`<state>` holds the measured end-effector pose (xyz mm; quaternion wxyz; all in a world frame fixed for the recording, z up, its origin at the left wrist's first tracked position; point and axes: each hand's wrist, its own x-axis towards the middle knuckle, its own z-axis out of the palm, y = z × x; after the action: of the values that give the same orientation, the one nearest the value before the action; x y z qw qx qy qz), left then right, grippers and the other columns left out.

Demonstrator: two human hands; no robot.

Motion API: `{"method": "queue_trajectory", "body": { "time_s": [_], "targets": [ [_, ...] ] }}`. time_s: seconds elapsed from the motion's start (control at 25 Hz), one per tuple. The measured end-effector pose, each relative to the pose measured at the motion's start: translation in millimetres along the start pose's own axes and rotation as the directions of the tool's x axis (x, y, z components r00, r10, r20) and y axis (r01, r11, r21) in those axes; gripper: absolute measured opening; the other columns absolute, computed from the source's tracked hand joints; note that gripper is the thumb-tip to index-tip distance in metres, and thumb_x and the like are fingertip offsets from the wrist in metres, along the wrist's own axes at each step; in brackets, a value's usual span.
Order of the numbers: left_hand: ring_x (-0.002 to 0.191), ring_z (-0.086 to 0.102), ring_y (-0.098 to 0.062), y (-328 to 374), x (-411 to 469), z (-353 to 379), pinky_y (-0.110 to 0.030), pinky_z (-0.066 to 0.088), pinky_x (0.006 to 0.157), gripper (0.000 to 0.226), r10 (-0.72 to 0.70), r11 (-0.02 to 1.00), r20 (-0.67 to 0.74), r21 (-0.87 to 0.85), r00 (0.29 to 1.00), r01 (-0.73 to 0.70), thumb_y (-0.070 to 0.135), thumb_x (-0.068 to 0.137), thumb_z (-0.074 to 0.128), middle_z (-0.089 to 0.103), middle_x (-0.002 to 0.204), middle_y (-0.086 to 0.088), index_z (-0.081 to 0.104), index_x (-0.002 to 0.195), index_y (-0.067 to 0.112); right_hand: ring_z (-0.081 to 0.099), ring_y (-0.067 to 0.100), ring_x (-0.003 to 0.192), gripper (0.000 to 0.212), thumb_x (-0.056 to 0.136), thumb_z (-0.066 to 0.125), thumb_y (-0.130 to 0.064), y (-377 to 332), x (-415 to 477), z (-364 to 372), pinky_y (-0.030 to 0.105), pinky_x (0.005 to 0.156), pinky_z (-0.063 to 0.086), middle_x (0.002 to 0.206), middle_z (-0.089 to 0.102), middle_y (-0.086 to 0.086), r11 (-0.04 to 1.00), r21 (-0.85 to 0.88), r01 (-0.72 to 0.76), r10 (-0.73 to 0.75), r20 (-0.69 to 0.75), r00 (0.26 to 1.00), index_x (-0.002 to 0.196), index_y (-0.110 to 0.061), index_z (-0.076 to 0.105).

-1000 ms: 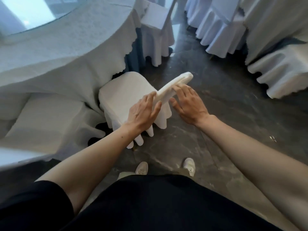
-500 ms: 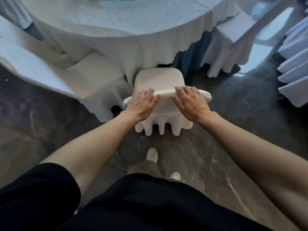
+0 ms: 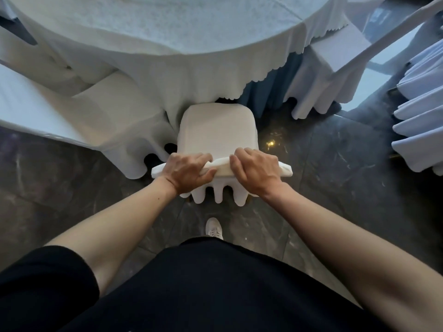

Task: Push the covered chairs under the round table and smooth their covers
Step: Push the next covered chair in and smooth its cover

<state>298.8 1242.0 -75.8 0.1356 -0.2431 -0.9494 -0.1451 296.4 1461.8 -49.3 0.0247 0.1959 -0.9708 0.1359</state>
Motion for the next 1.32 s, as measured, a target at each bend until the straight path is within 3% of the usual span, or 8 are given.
{"method": "queue_trajectory", "body": {
  "time_s": [0.2, 0.32, 0.44, 0.72, 0.96, 1.32],
  "targets": [
    [0.045, 0.055, -0.017, -10.2, 34.8, 15.5, -0.021, 0.027, 0.044, 0.042, 0.057, 0.998, -0.029, 0.010, 0.998, -0.057, 0.053, 0.092, 0.035, 0.063, 0.061, 0.004, 0.059, 0.082, 0.020, 0.051, 0.022, 0.051, 0.044, 0.093, 0.027, -0.042, 29.3, 31.6, -2.2, 0.029, 0.046, 0.035, 0.063, 0.055, 0.000, 1.000, 0.003, 0.025, -0.025, -0.059, 0.998, 0.070, -0.013, 0.051],
    [0.044, 0.053, -0.016, -13.6, 74.0, 19.9, -0.021, 0.022, 0.048, 0.040, 0.031, 0.999, -0.008, 0.011, 0.999, -0.031, 0.054, 0.091, 0.035, 0.062, 0.061, 0.006, 0.057, 0.083, 0.021, 0.052, 0.024, 0.051, 0.044, 0.092, 0.027, -0.040, 52.3, 60.7, -6.8, 0.033, 0.047, 0.042, 0.064, 0.056, 0.001, 1.000, 0.014, 0.019, -0.018, -0.074, 0.997, 0.071, -0.012, 0.052],
    [0.044, 0.052, -0.017, -10.8, 107.4, 28.5, -0.022, 0.020, 0.048, 0.042, -0.032, 0.999, -0.005, 0.015, 0.999, 0.032, 0.055, 0.091, 0.033, 0.061, 0.060, 0.005, 0.056, 0.081, 0.021, 0.050, 0.027, 0.047, 0.043, 0.089, 0.029, -0.037, 80.3, 87.2, -9.1, 0.031, 0.045, 0.038, 0.059, 0.056, 0.003, 0.999, -0.001, 0.038, -0.038, -0.146, 0.989, 0.068, -0.009, 0.053],
    [0.048, 0.054, -0.027, -13.9, 180.3, 48.2, -0.026, 0.026, 0.049, 0.049, -0.197, 0.980, 0.015, -0.019, 0.980, 0.198, 0.058, 0.091, 0.028, 0.060, 0.061, 0.001, 0.056, 0.082, 0.018, 0.047, 0.028, 0.045, 0.042, 0.087, 0.029, -0.037, 144.2, 157.9, -10.7, 0.026, 0.050, 0.025, 0.058, 0.055, 0.003, 0.996, -0.026, 0.080, -0.083, -0.172, 0.982, 0.067, -0.009, 0.053],
    [0.056, 0.056, -0.028, -25.9, 231.0, 61.2, -0.028, 0.029, 0.051, 0.055, -0.352, 0.936, -0.010, 0.007, 0.936, 0.352, 0.058, 0.092, 0.022, 0.062, 0.067, -0.002, 0.058, 0.083, 0.017, 0.047, 0.026, 0.047, 0.044, 0.088, 0.028, -0.040, 179.0, 216.1, -13.3, 0.029, 0.050, 0.031, 0.060, 0.056, 0.003, 0.991, 0.050, 0.121, -0.115, -0.112, 0.987, 0.069, -0.010, 0.054],
    [0.058, 0.053, -0.030, -23.9, 236.5, 63.2, -0.030, 0.031, 0.053, 0.048, -0.411, 0.912, 0.004, 0.012, 0.912, 0.411, 0.052, 0.093, 0.027, 0.057, 0.067, -0.006, 0.052, 0.085, 0.011, 0.043, 0.024, 0.048, 0.046, 0.091, 0.025, -0.043, 185.7, 224.1, -14.6, 0.029, 0.050, 0.026, 0.061, 0.055, 0.001, 0.990, 0.066, 0.126, -0.122, -0.059, 0.991, 0.071, -0.012, 0.052]
  ]
}}
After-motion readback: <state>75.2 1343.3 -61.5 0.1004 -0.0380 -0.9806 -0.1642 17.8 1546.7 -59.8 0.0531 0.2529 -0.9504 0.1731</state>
